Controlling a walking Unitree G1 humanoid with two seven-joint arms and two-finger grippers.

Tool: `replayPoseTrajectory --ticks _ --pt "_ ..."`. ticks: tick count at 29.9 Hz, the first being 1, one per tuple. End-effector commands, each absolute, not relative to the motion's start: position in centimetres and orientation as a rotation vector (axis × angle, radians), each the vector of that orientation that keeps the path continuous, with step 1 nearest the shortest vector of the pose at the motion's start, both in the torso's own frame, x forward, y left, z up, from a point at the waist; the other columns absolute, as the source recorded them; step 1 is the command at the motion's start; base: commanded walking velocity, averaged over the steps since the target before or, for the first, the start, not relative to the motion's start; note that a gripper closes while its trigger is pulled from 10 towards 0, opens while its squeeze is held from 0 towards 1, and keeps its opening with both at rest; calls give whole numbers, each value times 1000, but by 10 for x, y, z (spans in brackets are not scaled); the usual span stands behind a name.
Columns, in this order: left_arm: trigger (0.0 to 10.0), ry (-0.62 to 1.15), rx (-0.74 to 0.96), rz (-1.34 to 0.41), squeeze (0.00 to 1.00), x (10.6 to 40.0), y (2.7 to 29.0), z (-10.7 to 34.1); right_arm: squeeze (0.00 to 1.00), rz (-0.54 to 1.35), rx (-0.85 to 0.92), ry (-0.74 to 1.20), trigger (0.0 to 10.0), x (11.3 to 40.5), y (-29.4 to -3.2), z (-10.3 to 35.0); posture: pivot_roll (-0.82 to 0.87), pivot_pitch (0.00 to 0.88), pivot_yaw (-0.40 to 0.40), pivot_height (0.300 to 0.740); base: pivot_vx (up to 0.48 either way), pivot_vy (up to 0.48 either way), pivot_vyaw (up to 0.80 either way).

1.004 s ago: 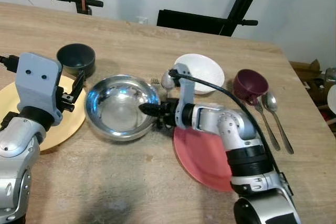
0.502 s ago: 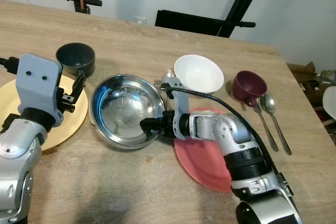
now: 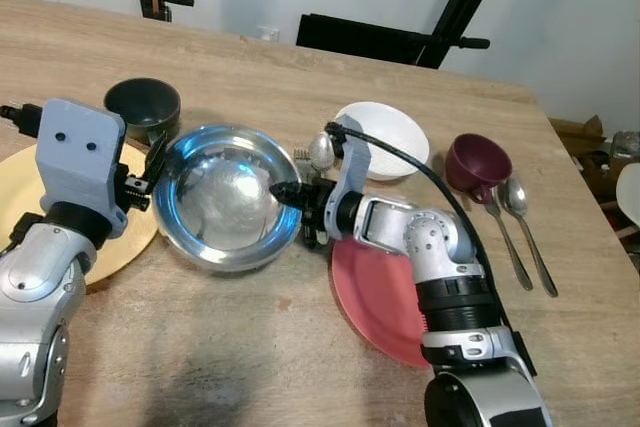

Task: Setting the table

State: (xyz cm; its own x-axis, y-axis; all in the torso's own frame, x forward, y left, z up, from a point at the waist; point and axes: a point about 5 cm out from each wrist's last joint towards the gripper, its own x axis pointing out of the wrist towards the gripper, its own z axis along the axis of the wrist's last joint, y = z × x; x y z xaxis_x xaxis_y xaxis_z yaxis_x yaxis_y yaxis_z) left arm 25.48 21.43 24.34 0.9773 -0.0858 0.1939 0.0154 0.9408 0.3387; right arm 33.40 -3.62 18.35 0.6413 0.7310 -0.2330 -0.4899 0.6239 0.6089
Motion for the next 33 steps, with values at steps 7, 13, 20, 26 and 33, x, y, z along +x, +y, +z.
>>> replayPoseTrajectory --ticks 7,13,20,26,33 --pt "10000 -177 336 -76 0 260 206 234 0 653 467 155 0 337 -47 211 30 88 -115 740 0 0 0" --pt "10000 -191 208 -198 0 256 185 233 0 428 434 -149 10000 335 -73 247 21 85 -84 740 0 0 0" --pt "10000 -220 188 -291 0 251 185 247 0 268 446 -185 10000 327 -90 239 15 79 -57 740 0 0 0" --pt "10000 -163 256 -226 0 258 196 226 0 182 419 -217 10000 324 -97 228 9 67 -52 740 0 0 0" --pt "10000 -107 192 -199 0 255 195 207 0 54 351 -250 10000 319 -123 222 7 54 -63 740 0 0 0"
